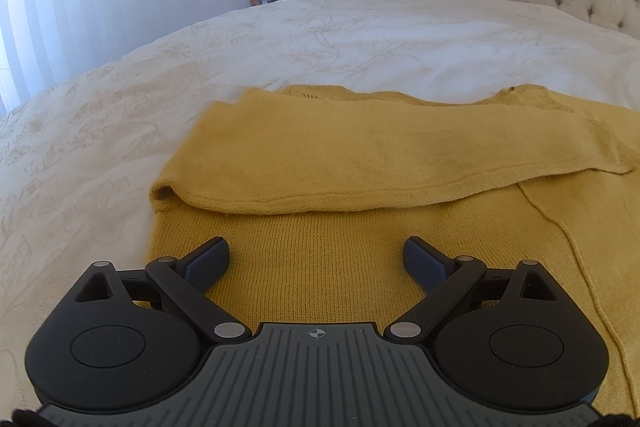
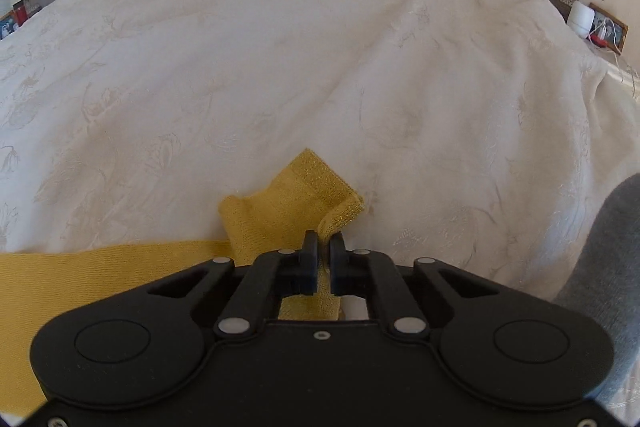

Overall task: Fold small clothes
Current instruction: 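Grasp the cuff of the other sleeve with the right gripper, then fold the held sleeve across the sweater body with the right gripper and release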

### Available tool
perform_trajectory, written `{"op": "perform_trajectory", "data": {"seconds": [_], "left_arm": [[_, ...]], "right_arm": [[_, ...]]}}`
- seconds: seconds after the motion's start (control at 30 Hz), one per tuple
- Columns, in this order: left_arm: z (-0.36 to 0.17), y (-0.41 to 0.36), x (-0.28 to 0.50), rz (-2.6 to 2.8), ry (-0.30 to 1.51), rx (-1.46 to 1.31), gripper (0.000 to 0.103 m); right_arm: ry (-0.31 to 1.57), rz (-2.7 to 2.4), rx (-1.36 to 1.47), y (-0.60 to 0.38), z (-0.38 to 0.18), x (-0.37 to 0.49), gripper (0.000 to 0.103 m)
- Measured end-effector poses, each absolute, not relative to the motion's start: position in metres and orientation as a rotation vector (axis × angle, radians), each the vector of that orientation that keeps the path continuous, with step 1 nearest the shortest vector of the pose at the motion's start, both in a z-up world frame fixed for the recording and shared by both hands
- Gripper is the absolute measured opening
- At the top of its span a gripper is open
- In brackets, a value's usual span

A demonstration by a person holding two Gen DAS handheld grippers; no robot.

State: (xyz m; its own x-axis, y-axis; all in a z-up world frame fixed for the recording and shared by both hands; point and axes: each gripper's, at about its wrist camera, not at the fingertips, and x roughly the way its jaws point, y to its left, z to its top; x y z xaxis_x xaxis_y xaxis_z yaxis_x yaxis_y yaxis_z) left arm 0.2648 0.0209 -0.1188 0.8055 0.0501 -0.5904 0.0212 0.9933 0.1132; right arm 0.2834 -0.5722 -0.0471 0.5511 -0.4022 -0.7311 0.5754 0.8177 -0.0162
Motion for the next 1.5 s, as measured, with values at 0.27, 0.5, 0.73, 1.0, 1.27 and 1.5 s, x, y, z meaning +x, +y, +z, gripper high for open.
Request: {"op": "perform_trajectory", "data": {"seconds": [0.27,0.5,0.73,1.0,1.27,1.5], "left_arm": [[-0.118,0.023,0.266,0.01,0.641,0.097,0.096],[-0.118,0.024,0.265,0.008,0.641,0.091,0.096],[-0.118,0.024,0.264,0.009,0.639,0.094,0.096],[-0.118,0.025,0.265,0.008,0.637,0.092,0.096],[-0.118,0.027,0.264,0.005,0.639,0.087,0.096],[-0.117,0.024,0.265,0.011,0.644,0.096,0.096]], "right_arm": [[0.64,-0.45,0.162,-0.508,0.034,0.284,0.011],[0.538,-0.199,0.156,-0.406,0.084,0.311,0.011],[0.52,0.105,0.197,-0.287,0.079,0.33,0.011],[0.654,0.267,0.218,-0.172,0.004,0.346,0.012],[0.654,0.313,0.19,-0.172,-0.038,0.302,0.049],[0.589,0.167,0.17,-0.239,-0.046,0.255,0.049]]}}
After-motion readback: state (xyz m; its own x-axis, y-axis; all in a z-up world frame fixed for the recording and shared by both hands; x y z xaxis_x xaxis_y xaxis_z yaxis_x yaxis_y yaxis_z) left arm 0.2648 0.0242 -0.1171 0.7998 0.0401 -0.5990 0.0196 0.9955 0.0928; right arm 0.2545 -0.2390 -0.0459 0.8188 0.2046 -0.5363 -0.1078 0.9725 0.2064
